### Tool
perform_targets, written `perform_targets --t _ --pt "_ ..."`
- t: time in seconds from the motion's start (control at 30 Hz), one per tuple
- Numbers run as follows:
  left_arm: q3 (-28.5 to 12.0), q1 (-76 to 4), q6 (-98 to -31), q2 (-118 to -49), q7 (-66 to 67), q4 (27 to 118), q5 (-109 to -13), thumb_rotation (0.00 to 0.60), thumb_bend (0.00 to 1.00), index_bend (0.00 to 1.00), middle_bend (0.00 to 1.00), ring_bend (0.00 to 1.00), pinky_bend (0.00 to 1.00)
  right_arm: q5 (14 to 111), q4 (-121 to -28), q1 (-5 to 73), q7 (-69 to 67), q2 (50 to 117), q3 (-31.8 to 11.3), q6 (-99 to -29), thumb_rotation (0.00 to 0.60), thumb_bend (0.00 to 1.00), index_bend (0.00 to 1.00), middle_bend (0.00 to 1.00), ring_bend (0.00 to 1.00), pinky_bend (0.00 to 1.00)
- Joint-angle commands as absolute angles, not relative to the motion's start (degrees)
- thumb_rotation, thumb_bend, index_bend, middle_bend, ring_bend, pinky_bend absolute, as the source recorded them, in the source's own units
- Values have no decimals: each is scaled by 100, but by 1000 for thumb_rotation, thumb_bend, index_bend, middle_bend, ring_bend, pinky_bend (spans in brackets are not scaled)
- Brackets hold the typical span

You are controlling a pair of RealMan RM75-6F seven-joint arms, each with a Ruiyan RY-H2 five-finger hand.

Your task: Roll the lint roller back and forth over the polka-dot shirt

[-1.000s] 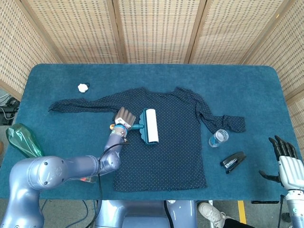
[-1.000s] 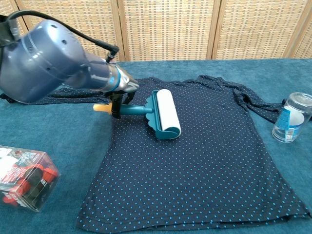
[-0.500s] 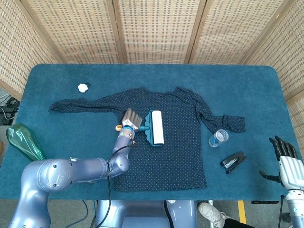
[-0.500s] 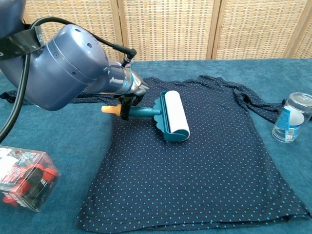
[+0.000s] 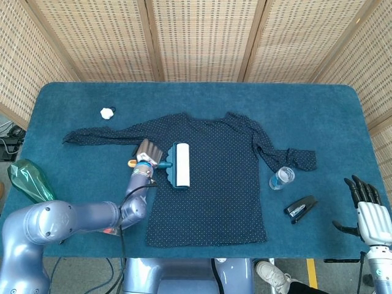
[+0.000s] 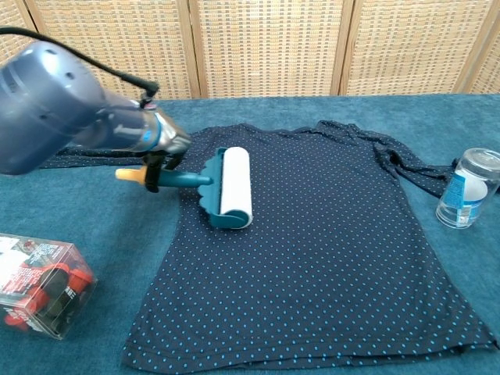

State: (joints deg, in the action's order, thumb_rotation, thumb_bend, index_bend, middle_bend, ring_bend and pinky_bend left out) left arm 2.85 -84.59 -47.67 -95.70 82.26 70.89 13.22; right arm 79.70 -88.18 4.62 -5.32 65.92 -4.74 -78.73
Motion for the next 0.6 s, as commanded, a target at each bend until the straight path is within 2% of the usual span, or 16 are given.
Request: perform_targets --t 0.03,0.6 --pt "401 -8303 -4792 -9451 8155 7194 1226 600 445 870 910 745 633 7995 -8845 455 -501 6590 -464 -7900 600 67 0 0 0 0" --pt "736 -7701 -4843 -8876 7790 7574 785 600 446 870 910 745 633 8122 -8982 430 -416 6563 -418 -8009 600 67 0 0 0 0"
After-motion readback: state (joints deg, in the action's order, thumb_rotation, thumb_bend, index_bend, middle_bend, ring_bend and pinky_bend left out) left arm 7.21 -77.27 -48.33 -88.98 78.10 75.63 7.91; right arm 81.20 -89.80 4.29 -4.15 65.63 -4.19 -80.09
